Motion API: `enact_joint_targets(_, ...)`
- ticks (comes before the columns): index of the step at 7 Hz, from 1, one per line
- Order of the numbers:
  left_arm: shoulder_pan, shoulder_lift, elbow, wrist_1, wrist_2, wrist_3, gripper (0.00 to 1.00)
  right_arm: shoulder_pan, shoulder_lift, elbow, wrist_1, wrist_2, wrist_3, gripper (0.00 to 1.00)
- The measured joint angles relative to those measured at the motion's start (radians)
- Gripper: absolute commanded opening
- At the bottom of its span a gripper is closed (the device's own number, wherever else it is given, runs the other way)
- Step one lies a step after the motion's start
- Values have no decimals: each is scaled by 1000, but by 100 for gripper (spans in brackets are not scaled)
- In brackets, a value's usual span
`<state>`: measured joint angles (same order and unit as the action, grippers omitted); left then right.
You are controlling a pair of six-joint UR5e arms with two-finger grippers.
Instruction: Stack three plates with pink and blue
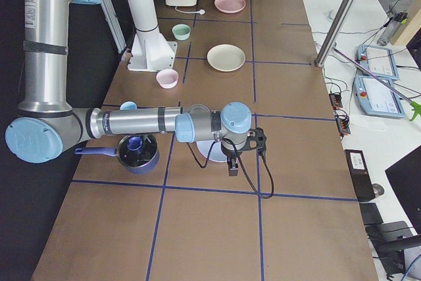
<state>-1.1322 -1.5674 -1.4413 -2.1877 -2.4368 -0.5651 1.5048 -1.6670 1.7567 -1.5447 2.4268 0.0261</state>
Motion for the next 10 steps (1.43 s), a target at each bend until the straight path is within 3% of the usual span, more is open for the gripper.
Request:
enact_joint_targets(2,34,-168,-98,-6,-125,-284,0,0,2,1,0,2,1,100)
enact_joint_targets(3,111,-289,-122,-7,-132,-460,0,0,5,-1,0,2,1,100)
enact_joint_targets(4,212,-390,-137,-4,-76,-593,0,0,8,-3,0,2,2,100)
enact_joint_targets(5,325,-460,-140,1,40,-675,0,0,11,-4,0,3,2,100)
enact_joint_targets(6,435,-503,-137,4,174,-716,7,0,11,-4,1,3,2,100)
enact_joint_targets(7,505,-525,-134,6,264,-731,35,0,11,-5,0,3,1,100)
enact_joint_targets(8,535,-535,-133,6,303,-737,99,0,11,-5,0,5,1,100)
enact_joint_targets(10,551,-538,-146,2,343,-740,100,0,7,-10,5,2,-9,100)
